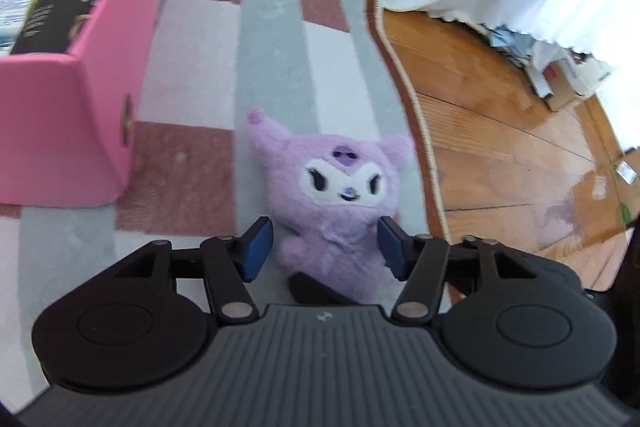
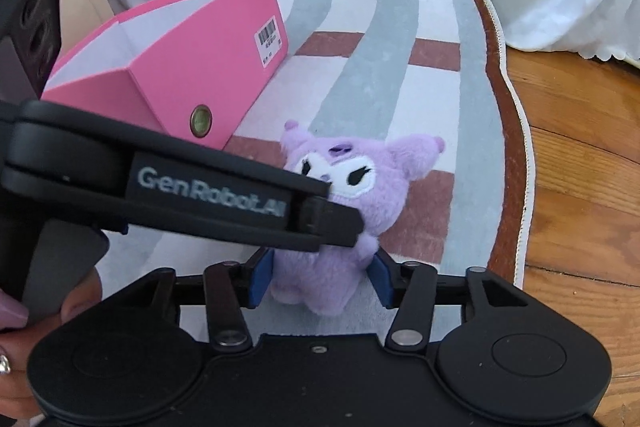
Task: Organize objects
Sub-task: 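Lift the plush toy with the left gripper over the pink box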
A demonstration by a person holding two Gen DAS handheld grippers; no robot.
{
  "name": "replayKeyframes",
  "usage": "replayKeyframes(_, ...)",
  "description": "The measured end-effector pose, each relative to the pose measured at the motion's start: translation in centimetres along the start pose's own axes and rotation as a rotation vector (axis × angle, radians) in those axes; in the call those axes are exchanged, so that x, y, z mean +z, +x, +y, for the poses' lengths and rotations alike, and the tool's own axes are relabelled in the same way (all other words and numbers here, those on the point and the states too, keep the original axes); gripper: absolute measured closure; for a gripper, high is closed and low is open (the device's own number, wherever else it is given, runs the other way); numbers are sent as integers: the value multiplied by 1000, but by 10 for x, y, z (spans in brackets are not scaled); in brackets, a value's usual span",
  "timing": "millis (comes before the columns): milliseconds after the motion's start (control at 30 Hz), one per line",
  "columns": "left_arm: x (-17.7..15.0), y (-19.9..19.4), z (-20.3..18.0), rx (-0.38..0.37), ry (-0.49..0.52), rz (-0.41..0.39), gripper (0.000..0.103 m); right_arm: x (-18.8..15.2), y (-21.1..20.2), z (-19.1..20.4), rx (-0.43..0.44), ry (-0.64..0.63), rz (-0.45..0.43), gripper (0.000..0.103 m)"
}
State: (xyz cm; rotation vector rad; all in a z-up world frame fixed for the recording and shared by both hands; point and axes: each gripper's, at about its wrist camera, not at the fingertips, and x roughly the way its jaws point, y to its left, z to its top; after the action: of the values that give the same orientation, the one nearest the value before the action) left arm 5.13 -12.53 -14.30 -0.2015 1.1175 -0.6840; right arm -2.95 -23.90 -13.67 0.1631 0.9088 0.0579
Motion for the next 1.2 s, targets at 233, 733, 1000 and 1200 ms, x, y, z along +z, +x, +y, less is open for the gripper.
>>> replayKeyframes(233, -2, -10, -16, 27, 71, -19, 58, 0, -8, -1, 26, 32, -19, 56)
replayKeyframes(733, 3, -59, -37, 100, 125, 52, 58, 11, -45, 13, 129, 110, 11, 56)
replayKeyframes(1000, 10, -107, -34, 123, 98, 45, 58, 35, -70, 42, 172, 60, 59, 56)
replayKeyframes(1200, 12, -148, -25, 144, 61, 8, 58, 52, -88, 71, 217, -20, 64, 56)
